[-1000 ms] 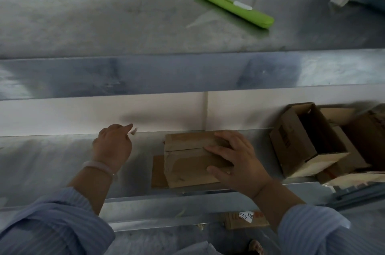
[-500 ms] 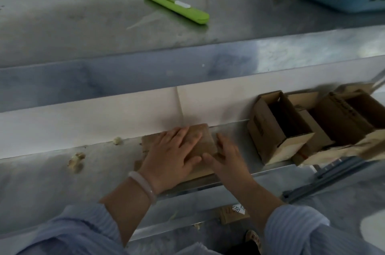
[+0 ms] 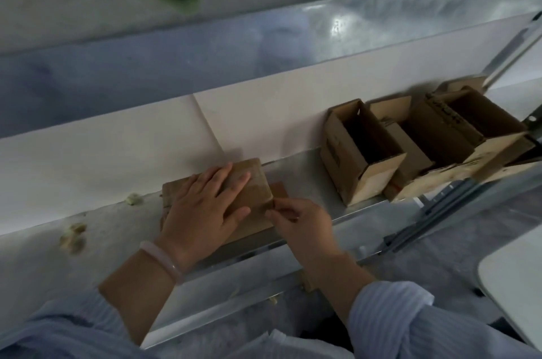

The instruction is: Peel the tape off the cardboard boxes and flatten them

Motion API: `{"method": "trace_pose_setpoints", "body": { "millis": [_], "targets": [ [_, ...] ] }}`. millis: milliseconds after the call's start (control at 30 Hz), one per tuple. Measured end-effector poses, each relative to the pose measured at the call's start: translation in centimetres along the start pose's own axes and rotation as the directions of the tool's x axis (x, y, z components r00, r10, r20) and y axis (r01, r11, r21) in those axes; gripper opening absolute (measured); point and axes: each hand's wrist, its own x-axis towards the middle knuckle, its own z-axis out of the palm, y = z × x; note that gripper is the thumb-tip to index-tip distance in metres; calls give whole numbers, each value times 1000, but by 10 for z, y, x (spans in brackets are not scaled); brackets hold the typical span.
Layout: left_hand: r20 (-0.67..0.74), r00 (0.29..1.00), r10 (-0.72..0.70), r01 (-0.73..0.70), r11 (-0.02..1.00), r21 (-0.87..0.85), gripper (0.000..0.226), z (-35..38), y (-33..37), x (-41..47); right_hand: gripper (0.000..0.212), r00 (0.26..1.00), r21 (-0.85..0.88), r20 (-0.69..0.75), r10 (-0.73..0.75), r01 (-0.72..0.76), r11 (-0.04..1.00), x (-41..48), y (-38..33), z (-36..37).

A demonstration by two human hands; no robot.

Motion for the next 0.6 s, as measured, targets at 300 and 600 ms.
{"method": "trace_pose_setpoints", "body": {
  "millis": [300,600],
  "targets": [
    [-20,999,-27,25,994,-102,74,1,-2,1,21,991,-218,41,-124,130,967,13,-2,1],
    [-30,999,-15,11,988,-156,70,2,-6,0,9,992,-87,-3,-129,128,988,11,5,1]
  ]
}}
